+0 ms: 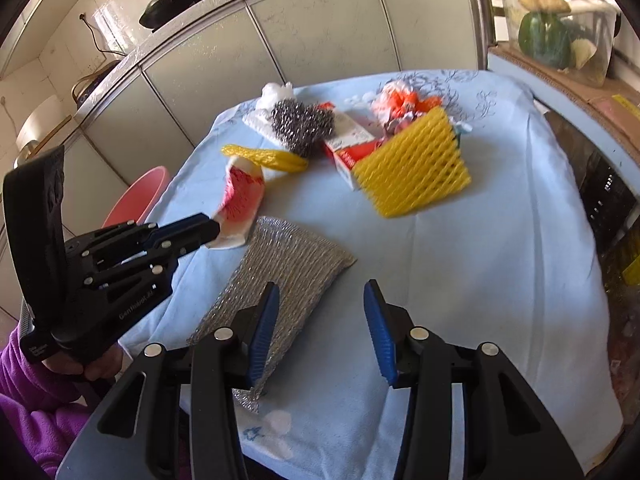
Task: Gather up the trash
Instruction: 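Grasp the pink-printed paper cup with the left tool while the right tool grasps the silver scouring pad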
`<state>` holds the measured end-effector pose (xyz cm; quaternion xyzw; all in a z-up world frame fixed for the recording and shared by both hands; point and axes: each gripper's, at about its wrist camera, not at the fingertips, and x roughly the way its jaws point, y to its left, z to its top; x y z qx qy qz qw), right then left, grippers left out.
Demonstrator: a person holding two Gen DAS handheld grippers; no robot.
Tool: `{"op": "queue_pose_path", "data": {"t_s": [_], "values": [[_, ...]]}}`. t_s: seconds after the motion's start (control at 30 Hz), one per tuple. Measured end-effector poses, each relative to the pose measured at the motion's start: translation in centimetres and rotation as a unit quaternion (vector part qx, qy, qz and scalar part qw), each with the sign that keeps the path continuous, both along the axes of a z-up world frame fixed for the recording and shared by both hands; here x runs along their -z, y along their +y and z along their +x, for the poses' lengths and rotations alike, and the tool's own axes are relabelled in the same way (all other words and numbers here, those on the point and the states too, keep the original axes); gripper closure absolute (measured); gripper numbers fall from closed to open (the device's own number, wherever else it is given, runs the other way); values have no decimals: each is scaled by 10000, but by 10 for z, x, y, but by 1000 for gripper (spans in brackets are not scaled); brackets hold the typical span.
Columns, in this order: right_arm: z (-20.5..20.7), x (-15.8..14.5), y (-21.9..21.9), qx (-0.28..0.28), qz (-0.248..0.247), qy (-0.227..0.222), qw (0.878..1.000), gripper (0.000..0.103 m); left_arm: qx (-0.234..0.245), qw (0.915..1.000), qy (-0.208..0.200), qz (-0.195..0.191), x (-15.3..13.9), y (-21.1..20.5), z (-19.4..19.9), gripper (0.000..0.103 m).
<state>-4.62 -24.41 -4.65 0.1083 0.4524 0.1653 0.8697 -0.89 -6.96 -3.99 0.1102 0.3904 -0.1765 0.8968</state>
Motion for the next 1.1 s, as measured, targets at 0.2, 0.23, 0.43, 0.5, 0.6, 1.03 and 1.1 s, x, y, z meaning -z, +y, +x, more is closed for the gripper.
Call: {"op": "queue_pose_path", "data": {"t_s": [0.2, 0.23, 0.43, 0.5, 0.6, 1.03, 1.1], "values": [[2, 5, 13, -195, -34, 189, 9996, 58, -29, 9997, -62, -240, -8, 13, -6, 95], [3, 7, 14, -214, -38, 239, 9995, 58, -42, 9995, -79, -295, -10, 17, -7, 95], [6, 13, 20, -305, -24, 429, 9986, 58, -160, 9982, -156, -562, -19, 37, -13, 95], [6, 14, 24, -365, -22, 446, 9983, 60, -213, 9976, -171, -629, -21, 42, -14, 95], [6, 14, 29, -428, -81, 458, 9980, 76, -293, 9970, -190, -696, -22, 51, -15, 95], [-6, -18, 35, -543, -74, -297, 9981, 97, -602, 9933, -407, -904, -33, 80, -25, 95], [-8, -26, 37, -590, -66, -467, 9971, 97, -662, 9924, -462, -927, -36, 86, -27, 95]]}}
